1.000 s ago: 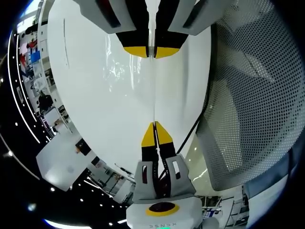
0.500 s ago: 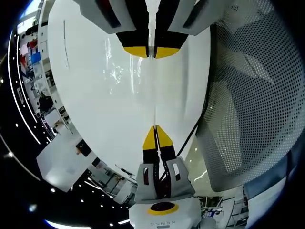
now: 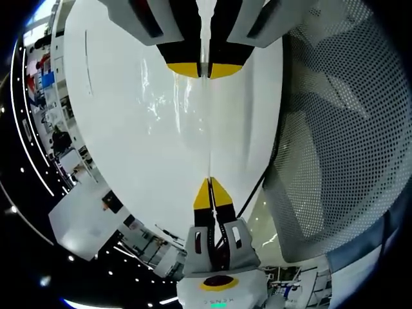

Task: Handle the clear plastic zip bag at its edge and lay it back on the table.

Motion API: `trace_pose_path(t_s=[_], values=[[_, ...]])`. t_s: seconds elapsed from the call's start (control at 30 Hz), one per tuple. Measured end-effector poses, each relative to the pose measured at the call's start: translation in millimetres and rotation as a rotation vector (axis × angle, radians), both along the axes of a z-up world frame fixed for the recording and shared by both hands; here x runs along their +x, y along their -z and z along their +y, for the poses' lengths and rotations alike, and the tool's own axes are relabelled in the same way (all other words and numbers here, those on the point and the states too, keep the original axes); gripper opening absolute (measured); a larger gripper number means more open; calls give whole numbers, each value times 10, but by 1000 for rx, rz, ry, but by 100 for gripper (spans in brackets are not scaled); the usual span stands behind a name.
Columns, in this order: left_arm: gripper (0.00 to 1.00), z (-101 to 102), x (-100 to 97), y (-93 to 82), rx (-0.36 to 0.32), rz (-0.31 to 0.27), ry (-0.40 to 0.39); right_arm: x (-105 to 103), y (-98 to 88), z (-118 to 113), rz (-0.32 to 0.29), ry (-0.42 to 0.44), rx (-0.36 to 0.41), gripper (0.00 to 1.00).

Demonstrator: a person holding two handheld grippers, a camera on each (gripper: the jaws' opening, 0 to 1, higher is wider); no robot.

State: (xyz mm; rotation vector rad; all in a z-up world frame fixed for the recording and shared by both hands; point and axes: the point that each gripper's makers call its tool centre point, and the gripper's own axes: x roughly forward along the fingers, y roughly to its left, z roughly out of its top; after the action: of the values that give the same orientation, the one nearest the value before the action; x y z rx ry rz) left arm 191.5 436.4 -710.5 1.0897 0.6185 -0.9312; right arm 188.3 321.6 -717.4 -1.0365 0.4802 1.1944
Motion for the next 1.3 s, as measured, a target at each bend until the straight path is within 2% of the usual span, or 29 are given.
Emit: trace_pose_path(t_s=[0.83, 1.07, 1.13, 1.2, 1.3], values=[[0, -14, 2, -14, -4, -7, 5, -13, 12, -96, -5, 30, -3, 0], [0, 1, 4, -21, 5, -12, 7, 18, -42, -72, -16, 43, 11, 0], [0, 7, 8, -20, 5, -15, 6, 27, -76, -65, -15, 47, 28, 0], [0, 19, 7, -14, 9, -17, 8, 1, -139, -11, 9, 49, 82, 1], [0, 7, -7, -18, 9, -21, 15, 11, -219, 29, 1, 37, 105, 4]])
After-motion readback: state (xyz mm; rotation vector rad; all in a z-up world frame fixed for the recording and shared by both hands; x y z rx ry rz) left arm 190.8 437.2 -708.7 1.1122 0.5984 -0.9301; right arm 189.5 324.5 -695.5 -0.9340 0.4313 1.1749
